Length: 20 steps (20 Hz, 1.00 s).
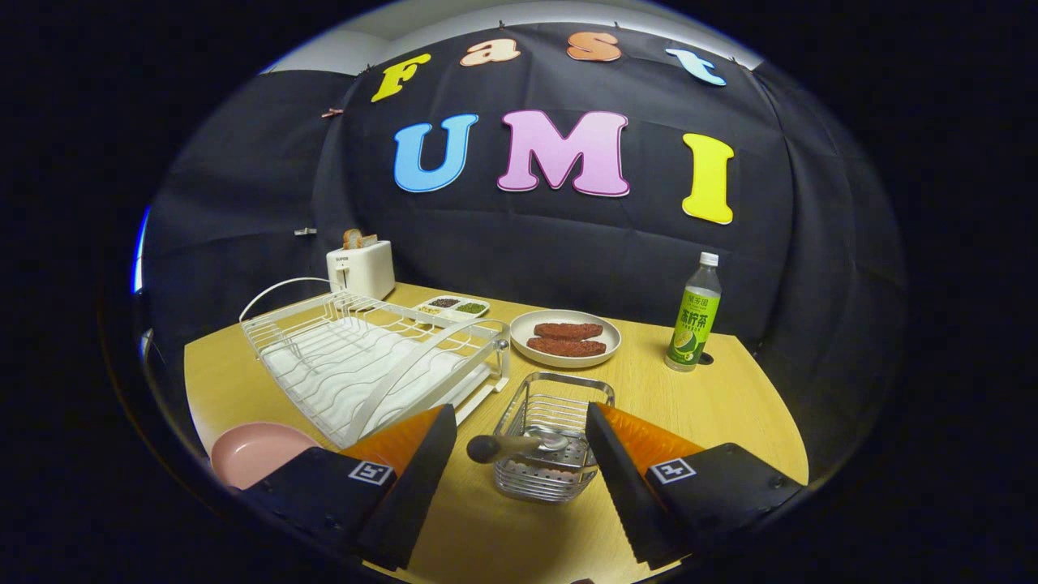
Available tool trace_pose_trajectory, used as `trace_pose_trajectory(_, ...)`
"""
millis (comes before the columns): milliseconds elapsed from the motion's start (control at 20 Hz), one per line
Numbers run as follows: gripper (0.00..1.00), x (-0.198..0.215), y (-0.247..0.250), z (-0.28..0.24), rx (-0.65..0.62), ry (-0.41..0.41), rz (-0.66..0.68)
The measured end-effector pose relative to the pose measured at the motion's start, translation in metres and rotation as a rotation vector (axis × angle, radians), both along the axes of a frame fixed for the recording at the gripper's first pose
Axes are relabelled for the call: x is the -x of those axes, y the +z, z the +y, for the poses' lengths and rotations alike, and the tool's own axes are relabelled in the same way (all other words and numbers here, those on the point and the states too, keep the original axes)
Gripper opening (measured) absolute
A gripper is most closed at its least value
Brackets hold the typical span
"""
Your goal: Take the plate from the dish rack, then take the spoon from the basket and place it into the plate.
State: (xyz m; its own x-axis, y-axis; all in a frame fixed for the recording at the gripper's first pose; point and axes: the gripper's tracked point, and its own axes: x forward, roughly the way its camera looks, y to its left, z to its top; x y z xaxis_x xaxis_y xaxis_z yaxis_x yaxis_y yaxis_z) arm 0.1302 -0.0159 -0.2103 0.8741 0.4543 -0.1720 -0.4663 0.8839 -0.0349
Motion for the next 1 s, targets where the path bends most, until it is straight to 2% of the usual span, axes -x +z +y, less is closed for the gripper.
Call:
trace_pose_trajectory(100,0.98,-0.003,-0.005,0.007,-0.001,0.002,-0.006)
trace_pose_trajectory(200,0.88,-0.004,-0.007,0.012,0.000,0.005,-0.023)
trace_pose_trajectory(450,0.58,-0.007,-0.004,0.014,0.008,-0.023,-0.074)
trace_pose_trajectory(500,0.55,-0.008,-0.003,0.012,0.003,-0.039,-0.075)
trace_pose_trajectory(550,0.40,-0.010,-0.002,0.012,-0.006,-0.044,-0.072)
trace_pose_trajectory(650,0.29,-0.011,-0.003,0.014,-0.014,-0.054,-0.053)
trace_pose_trajectory(1000,0.15,-0.012,0.012,-0.001,-0.013,-0.086,-0.054)
